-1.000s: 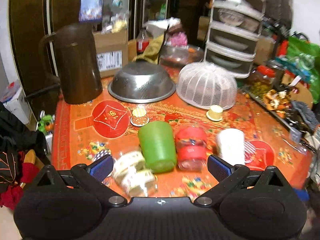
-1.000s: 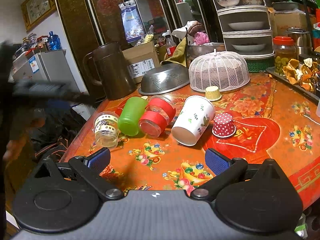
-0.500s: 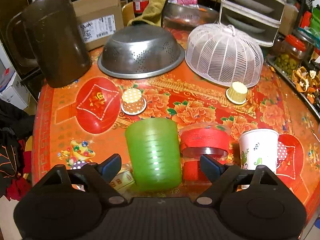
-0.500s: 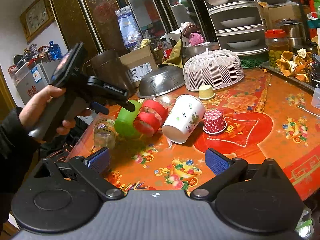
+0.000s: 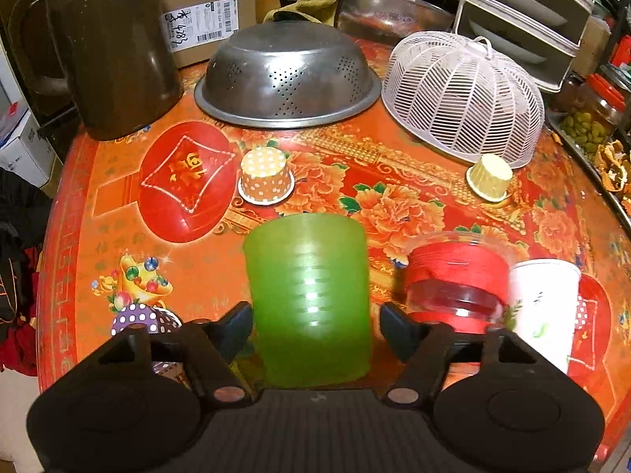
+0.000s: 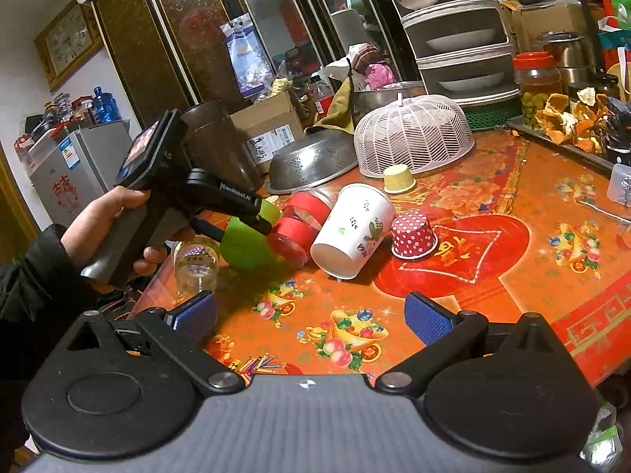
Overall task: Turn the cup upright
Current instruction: 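Move the left tool to the green cup and close its fingers around it, then lift the green cup with the left tool and bring it toward the right tool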
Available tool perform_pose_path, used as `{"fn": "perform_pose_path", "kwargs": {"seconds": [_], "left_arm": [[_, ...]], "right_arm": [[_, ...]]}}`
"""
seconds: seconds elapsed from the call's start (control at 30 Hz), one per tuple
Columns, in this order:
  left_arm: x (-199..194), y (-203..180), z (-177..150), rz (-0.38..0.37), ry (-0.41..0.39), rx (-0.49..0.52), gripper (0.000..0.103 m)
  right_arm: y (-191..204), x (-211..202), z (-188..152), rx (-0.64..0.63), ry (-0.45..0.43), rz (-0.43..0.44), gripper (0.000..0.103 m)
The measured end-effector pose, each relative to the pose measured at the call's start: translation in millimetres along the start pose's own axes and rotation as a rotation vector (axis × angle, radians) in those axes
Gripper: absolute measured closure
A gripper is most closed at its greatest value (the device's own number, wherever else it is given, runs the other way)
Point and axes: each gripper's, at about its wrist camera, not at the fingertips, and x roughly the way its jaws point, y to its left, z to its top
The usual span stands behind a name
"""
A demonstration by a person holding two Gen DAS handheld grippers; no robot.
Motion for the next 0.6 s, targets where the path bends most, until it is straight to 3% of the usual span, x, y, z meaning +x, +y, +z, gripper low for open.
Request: {"fn": "perform_pose_path", "kwargs": {"seconds": [0.3, 0.6], "left_arm": [[-6.0, -2.2, -5.9, -0.012, -0.038, 0.03, 0.035], [-80.0, 1.2, -30.8, -0.088, -0.18, 0.068, 0.035]], "right_arm": [[5.4, -1.0, 1.1, 0.001, 0.003, -0.006, 0.001], [13.8, -4.7, 1.9, -0.019, -0.008, -0.014, 0.001]]}}
